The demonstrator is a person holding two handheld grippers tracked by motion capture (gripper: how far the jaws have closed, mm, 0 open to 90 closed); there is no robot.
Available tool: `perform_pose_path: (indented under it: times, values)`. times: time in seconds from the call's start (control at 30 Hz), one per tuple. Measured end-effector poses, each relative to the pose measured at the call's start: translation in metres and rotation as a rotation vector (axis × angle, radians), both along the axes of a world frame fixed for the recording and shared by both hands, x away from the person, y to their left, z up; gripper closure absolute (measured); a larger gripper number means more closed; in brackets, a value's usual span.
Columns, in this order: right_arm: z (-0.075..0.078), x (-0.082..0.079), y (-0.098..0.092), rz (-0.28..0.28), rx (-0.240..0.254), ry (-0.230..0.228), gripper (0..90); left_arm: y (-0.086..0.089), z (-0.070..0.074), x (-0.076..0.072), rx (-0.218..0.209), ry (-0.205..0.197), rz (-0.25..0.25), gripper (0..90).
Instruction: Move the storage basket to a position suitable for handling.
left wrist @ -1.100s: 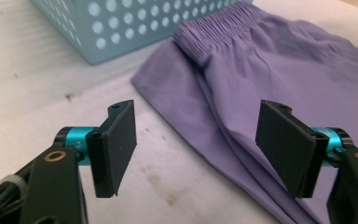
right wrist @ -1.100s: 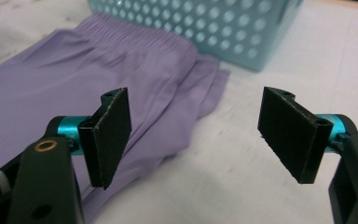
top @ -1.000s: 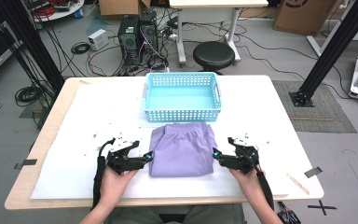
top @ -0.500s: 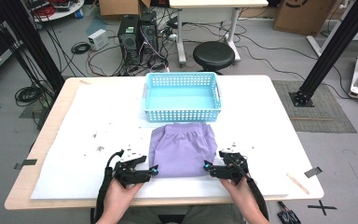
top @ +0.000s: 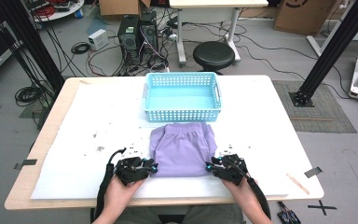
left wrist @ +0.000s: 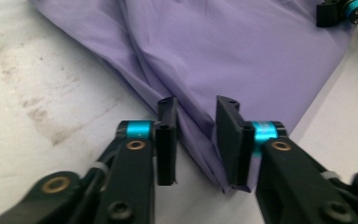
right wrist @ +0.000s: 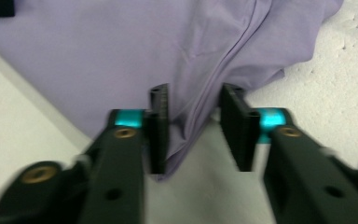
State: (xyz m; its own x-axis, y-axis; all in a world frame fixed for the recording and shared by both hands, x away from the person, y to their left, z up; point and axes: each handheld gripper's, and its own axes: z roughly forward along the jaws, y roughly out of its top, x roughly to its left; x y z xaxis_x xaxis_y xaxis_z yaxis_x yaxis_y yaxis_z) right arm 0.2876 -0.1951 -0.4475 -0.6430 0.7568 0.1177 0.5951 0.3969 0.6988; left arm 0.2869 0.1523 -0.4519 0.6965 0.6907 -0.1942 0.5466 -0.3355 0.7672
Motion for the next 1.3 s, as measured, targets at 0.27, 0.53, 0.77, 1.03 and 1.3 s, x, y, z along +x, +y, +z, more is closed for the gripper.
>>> perform_pose_path:
  times: [0.27,0.53,0.77,1.03,1.3]
  values:
    - [0.001,-0.004,-0.005,0.059,0.01,0.007,88.5,-0.004,0.0,0.002,-0.012,0.0,-0.06,82.0]
    - [0.003,-0.019,-0.018,0.076,0.017,0.018,88.7,-0.011,0.0,-0.008,-0.014,-0.003,-0.128,82.4]
    - [0.004,-0.036,-0.027,0.087,0.017,0.015,88.6,-0.017,0.0,-0.018,-0.013,-0.009,-0.15,82.4]
    - [0.002,-0.042,-0.031,0.091,0.027,0.022,88.6,-0.018,0.0,-0.029,-0.011,-0.013,-0.169,82.4]
    - [0.004,-0.046,-0.03,0.095,0.007,0.01,86.9,-0.019,0.001,-0.031,-0.009,-0.017,-0.176,80.5]
